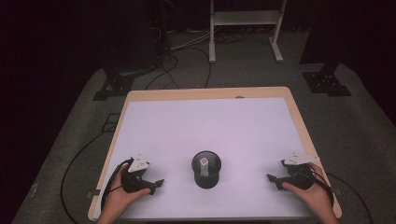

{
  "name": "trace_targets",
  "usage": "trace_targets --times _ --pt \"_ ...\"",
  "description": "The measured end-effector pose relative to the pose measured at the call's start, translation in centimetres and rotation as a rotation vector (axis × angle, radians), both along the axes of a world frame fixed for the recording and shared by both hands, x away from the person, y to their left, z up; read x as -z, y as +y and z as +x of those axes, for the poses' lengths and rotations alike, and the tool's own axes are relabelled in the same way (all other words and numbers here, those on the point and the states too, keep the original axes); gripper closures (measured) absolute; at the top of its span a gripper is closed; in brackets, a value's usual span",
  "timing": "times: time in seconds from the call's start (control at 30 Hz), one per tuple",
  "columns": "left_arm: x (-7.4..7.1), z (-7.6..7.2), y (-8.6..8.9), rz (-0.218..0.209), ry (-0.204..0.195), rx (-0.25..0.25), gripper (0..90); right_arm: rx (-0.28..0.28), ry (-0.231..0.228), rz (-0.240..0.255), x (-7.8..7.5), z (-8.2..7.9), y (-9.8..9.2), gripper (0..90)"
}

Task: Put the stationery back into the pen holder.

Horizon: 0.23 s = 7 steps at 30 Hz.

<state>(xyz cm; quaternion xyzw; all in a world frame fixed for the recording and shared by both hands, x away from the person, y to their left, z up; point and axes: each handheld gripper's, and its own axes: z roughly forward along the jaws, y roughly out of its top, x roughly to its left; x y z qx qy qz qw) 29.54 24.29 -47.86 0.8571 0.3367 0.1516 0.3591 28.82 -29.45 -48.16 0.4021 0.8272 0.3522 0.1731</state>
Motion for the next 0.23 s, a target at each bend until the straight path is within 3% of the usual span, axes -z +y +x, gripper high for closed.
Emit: trace_targets --times 0.23 --pt "0.01 0.02 0.01 0.0 0.001 0.0 6.6 -0.001 -0.011 0.02 0.26 -0.04 -0.21 14.4"
